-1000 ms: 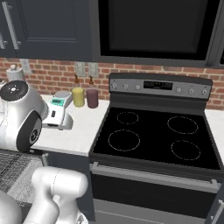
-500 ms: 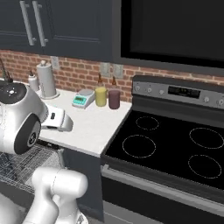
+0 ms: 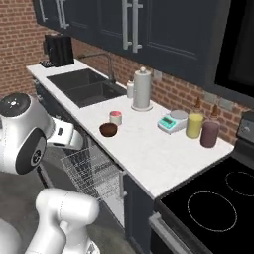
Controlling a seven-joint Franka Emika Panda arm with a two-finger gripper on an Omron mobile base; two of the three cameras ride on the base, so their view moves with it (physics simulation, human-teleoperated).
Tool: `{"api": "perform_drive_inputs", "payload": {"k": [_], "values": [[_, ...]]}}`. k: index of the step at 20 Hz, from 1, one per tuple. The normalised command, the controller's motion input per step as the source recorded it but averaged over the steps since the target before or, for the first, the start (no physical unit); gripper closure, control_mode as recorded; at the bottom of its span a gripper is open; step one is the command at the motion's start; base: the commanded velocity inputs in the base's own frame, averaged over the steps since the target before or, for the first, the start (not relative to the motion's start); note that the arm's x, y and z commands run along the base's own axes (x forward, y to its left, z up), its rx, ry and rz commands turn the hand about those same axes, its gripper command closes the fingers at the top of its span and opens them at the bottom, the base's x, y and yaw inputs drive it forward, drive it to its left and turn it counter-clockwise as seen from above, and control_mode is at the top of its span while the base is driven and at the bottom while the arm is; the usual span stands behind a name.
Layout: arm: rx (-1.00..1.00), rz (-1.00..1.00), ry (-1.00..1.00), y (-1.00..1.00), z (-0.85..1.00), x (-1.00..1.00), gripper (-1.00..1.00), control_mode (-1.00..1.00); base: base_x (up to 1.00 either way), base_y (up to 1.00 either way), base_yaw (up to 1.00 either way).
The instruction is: Pick up the cup and bowl from the counter, place them in the dishwasher, and close the dishwasher door.
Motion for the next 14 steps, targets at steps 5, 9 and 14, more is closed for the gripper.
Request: {"api": "perform_drive_inputs", "payload": {"k": [5,9,14], "values": [[0.00,0.00,0.00,0.00,0.00,0.00,-1.00,1.00,0.00,-0.40,0.87],[0.00,0.00,0.00,0.00,0.00,0.00,-1.00,1.00,0.13,-0.72,0.69],[0.00,0.00,0.00,0.00,0.00,0.00,-1.00,1.00,0.51,-0.46,0.31]]}}
